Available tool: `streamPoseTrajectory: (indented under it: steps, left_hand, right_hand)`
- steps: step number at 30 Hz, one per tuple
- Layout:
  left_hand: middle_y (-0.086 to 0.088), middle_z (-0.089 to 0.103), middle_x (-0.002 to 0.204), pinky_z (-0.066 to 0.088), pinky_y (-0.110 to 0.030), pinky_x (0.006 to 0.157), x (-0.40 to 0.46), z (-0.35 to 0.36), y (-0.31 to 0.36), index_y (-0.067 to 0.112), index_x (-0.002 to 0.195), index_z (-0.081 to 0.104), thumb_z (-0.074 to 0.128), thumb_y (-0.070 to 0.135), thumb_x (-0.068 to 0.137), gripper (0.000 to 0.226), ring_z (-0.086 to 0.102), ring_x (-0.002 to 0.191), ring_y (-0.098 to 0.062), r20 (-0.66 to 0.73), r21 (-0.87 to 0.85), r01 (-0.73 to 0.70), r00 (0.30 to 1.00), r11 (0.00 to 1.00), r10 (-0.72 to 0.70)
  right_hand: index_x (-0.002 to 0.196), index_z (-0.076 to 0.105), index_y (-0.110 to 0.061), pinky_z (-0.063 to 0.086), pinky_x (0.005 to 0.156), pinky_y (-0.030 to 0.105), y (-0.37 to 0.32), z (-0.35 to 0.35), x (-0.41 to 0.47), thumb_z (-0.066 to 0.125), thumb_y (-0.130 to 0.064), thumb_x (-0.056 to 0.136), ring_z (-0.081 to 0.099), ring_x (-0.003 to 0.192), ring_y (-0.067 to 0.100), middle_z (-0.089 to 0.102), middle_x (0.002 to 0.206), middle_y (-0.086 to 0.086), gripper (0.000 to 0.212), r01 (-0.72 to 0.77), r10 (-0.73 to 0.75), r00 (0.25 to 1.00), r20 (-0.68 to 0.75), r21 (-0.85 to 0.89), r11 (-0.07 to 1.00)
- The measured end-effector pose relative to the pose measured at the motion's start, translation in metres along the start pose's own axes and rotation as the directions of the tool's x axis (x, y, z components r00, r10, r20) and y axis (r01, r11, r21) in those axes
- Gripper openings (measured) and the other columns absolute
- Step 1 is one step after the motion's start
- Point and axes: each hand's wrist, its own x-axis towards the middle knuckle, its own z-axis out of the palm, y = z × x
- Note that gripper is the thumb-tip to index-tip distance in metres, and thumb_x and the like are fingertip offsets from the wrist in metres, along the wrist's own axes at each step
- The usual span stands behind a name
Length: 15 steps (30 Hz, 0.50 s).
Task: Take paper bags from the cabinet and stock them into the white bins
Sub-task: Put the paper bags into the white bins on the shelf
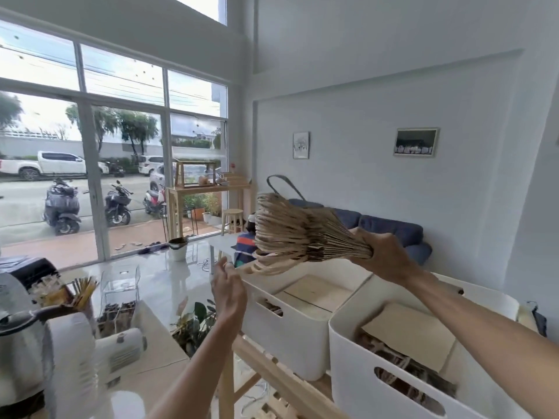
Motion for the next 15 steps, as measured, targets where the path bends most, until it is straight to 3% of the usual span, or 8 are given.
streamPoseTrajectory:
  steps: [2,5,9,12,15]
  left_hand:
    - [-0.013,0.056,0.134,0.04,-0.037,0.091,0.0,0.006,-0.007,0.014,0.14,0.044,0.032,0.025,0.098,0.044,0.047,0.119,-0.025,-0.017,0.051,-0.103,0.994,0.993,0.104]
    - [-0.002,0.057,0.122,0.035,-0.033,0.085,0.002,0.015,-0.021,0.019,0.137,0.046,0.036,0.013,0.098,0.041,0.038,0.105,-0.011,-0.016,0.139,-0.167,0.985,0.976,0.171]
    - [0.003,0.049,0.114,0.042,-0.035,0.082,0.002,0.021,-0.029,0.033,0.133,0.046,0.03,0.025,0.102,0.036,0.045,0.101,-0.01,-0.064,0.193,-0.128,0.988,0.973,0.142]
    - [0.0,0.05,0.115,0.037,-0.027,0.072,0.001,0.023,-0.031,0.033,0.133,0.048,0.032,0.023,0.102,0.036,0.043,0.089,0.003,-0.084,0.177,-0.114,0.988,0.978,0.13]
    - [-0.003,0.049,0.118,0.033,-0.023,0.065,0.0,0.025,-0.03,0.031,0.135,0.048,0.032,0.021,0.102,0.038,0.035,0.081,0.017,-0.098,0.174,-0.078,0.991,0.982,0.096]
  right_hand:
    - [0.123,0.059,-0.035,0.058,0.072,0.039,0.018,0.009,0.001,0.07,-0.038,0.089,0.072,0.084,0.01,0.074,0.1,-0.014,0.036,0.139,-0.137,0.988,0.068,-0.024,0.99]
    - [0.125,0.065,-0.023,0.059,0.081,0.04,0.035,0.022,0.006,0.071,-0.037,0.086,0.07,0.099,0.015,0.071,0.114,-0.004,0.043,0.252,-0.246,0.958,0.148,-0.026,0.967]
    - [0.122,0.063,-0.027,0.053,0.075,0.034,0.03,0.028,0.021,0.073,-0.039,0.087,0.058,0.082,0.01,0.065,0.095,-0.007,0.039,0.329,-0.317,0.904,0.286,0.007,0.944]
    - [0.126,0.057,-0.036,0.052,0.078,0.031,0.034,0.031,0.026,0.075,-0.047,0.083,0.057,0.085,0.008,0.064,0.098,-0.007,0.048,0.249,-0.245,0.905,0.347,0.034,0.968]
    - [0.135,0.045,-0.045,0.051,0.093,0.04,0.038,0.037,0.032,0.074,-0.057,0.076,0.056,0.107,0.012,0.061,0.116,-0.008,0.067,0.139,-0.053,0.888,0.456,-0.155,0.978]
